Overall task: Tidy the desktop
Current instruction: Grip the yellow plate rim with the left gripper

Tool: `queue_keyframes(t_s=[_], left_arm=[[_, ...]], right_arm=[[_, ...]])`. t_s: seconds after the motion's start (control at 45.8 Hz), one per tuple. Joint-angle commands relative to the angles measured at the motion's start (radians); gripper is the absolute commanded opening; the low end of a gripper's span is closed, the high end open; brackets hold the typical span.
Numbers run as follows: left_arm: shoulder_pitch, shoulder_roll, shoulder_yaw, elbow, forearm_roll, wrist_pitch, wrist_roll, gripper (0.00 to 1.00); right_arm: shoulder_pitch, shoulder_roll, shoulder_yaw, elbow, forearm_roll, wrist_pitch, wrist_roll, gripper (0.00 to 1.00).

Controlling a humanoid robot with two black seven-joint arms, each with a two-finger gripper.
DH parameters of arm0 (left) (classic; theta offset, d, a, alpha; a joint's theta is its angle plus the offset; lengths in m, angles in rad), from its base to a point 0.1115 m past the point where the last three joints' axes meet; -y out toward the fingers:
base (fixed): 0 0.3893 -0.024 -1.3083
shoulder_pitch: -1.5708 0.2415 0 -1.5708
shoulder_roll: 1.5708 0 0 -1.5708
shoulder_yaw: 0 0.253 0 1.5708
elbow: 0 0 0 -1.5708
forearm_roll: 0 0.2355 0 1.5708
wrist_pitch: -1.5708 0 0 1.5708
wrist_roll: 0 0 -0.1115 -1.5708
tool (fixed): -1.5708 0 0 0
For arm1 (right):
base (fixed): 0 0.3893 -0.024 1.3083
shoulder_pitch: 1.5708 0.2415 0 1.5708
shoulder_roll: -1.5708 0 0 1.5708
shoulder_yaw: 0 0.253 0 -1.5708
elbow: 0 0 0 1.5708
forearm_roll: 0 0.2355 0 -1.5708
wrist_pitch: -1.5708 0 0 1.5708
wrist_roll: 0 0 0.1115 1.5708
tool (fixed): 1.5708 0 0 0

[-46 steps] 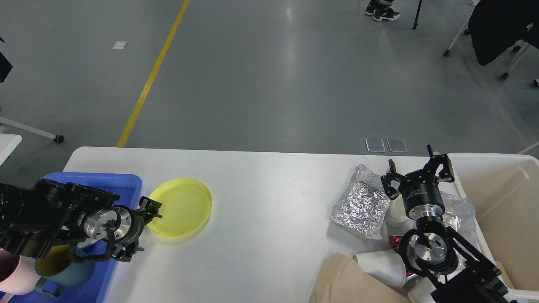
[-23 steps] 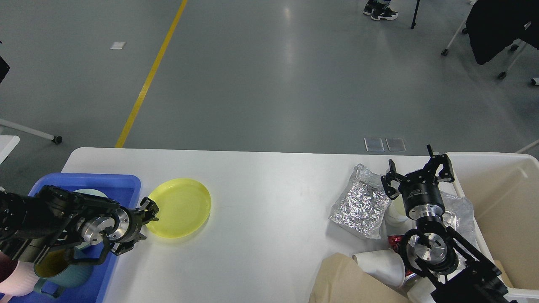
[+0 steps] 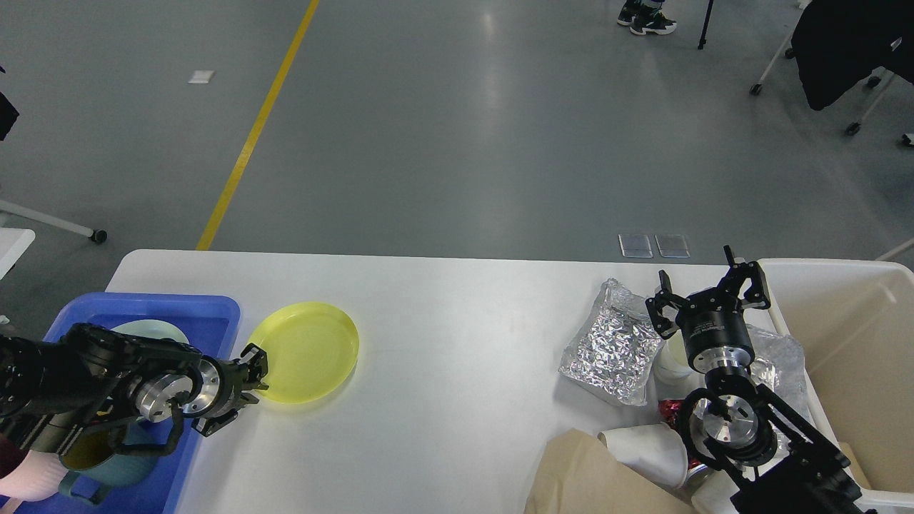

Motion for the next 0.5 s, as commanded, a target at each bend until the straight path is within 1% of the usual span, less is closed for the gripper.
queue_keyframes(t_s=[0.0,0.481], left_arm=[[0.000,0.000,0.000,0.002,0.002,-0.002,0.000,0.16],[0.017,0.000,-0.012,0.007,0.003,0.000,0.000,0.16]], right_arm=[[0.000,0.000,0.000,0.000,0.000,0.000,0.000,1.00],[0.000,0.000,0.000,0.000,0.000,0.000,0.000,1.00]])
